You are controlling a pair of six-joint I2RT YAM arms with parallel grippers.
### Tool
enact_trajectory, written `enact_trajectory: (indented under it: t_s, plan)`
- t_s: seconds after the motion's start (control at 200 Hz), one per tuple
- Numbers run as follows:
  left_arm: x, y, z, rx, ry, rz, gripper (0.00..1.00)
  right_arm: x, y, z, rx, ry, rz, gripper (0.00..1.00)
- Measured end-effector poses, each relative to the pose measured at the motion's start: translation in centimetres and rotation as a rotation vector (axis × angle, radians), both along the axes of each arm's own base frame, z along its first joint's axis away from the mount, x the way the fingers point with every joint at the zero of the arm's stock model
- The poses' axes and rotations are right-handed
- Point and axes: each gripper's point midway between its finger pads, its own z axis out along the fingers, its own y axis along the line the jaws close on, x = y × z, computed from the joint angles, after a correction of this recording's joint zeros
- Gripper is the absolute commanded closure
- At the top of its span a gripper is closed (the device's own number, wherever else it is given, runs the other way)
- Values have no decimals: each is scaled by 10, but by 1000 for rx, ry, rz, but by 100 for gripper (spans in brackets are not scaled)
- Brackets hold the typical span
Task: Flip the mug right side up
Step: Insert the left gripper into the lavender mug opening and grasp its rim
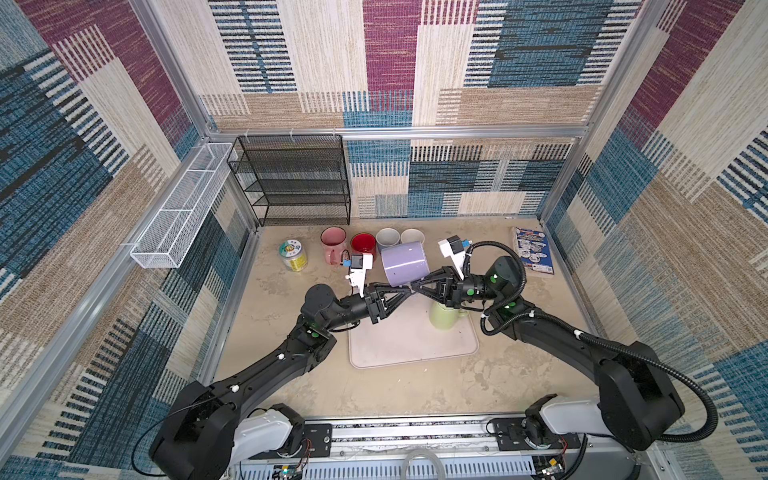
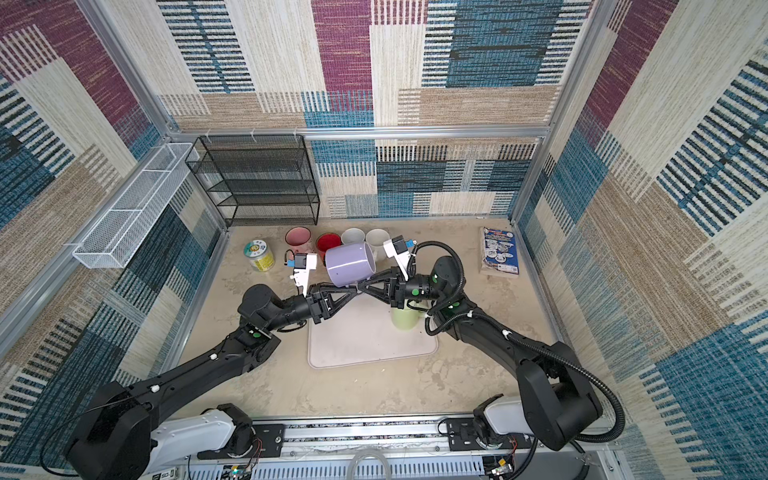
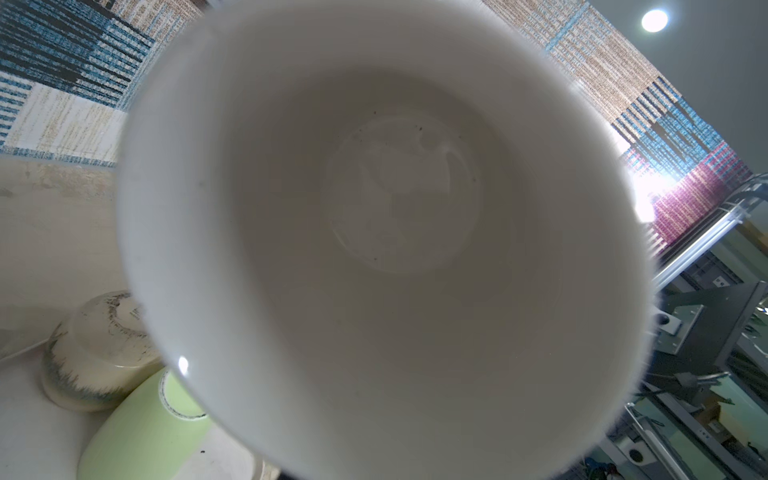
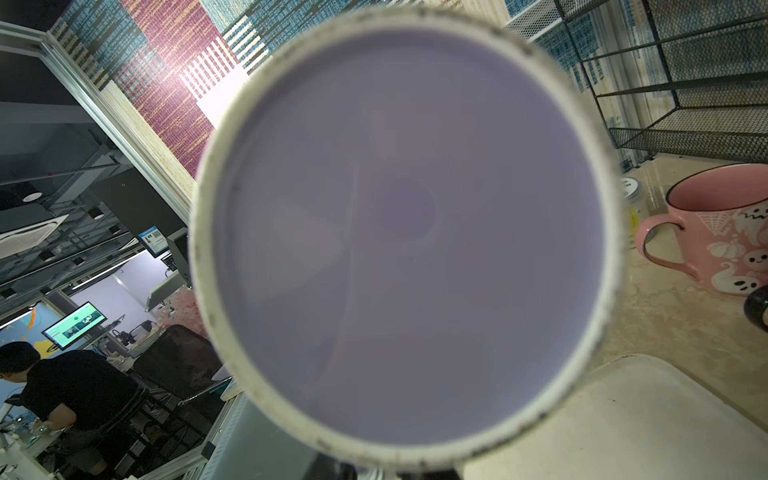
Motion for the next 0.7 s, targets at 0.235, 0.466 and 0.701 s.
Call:
enact_trajectory:
  t_s: [0.235,0.466,0.701]
  plan:
    - [4,-3,2,1,2,-2,84,1,0,3,24,-6,-3,100]
    - [9,-5,-1,4,17,2,72,4,1,-3,28,11,-10,100]
    - [12,-7,-2,0,33,-5,89,4,4,-4,38,5,-4,100]
